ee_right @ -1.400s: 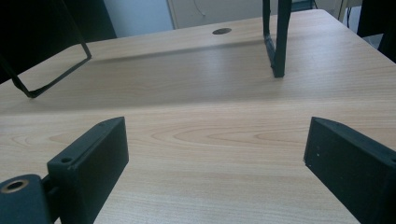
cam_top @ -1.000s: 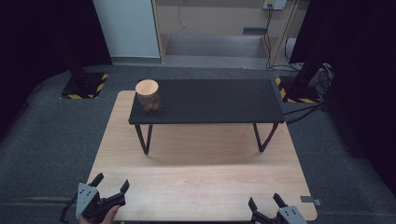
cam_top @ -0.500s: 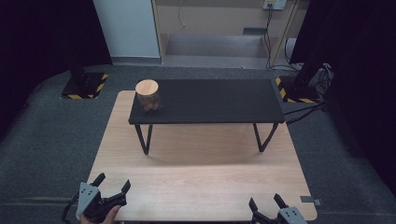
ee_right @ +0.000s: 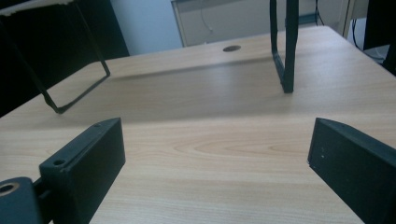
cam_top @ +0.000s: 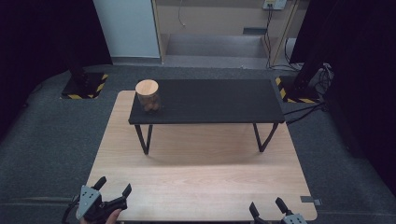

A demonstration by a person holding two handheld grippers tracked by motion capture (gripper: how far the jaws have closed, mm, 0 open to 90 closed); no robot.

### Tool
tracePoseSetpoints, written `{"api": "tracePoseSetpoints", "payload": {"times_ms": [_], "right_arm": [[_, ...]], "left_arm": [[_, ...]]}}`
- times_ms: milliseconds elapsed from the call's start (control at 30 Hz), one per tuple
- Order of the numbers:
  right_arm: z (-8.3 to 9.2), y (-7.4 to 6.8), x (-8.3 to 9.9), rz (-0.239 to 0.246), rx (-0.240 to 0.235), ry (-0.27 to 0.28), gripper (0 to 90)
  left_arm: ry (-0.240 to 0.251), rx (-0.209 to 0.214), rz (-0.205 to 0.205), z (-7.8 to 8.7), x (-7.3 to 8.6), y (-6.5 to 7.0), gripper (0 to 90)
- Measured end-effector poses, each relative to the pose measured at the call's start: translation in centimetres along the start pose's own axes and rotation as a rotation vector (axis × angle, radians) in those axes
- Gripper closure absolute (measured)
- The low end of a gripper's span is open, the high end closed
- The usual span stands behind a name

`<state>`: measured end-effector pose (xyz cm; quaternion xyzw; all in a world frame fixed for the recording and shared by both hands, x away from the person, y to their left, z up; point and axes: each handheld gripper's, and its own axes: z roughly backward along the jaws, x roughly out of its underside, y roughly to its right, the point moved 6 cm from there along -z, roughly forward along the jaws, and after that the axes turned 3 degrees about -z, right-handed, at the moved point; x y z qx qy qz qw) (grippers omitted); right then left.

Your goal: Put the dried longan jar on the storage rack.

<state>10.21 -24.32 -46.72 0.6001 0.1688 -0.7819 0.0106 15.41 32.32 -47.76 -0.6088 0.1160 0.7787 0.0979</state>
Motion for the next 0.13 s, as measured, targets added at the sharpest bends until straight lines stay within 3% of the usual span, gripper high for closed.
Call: {"api": "tracePoseSetpoints", "payload": {"times_ms": [133], "right_arm": [[0.48,-0.20,-0.42,-0.009,-0.017,0.018,2.6]], "left_arm": [[0.001,0.022,-0.004,0.39,-0.45,0.07,0.3]]}}
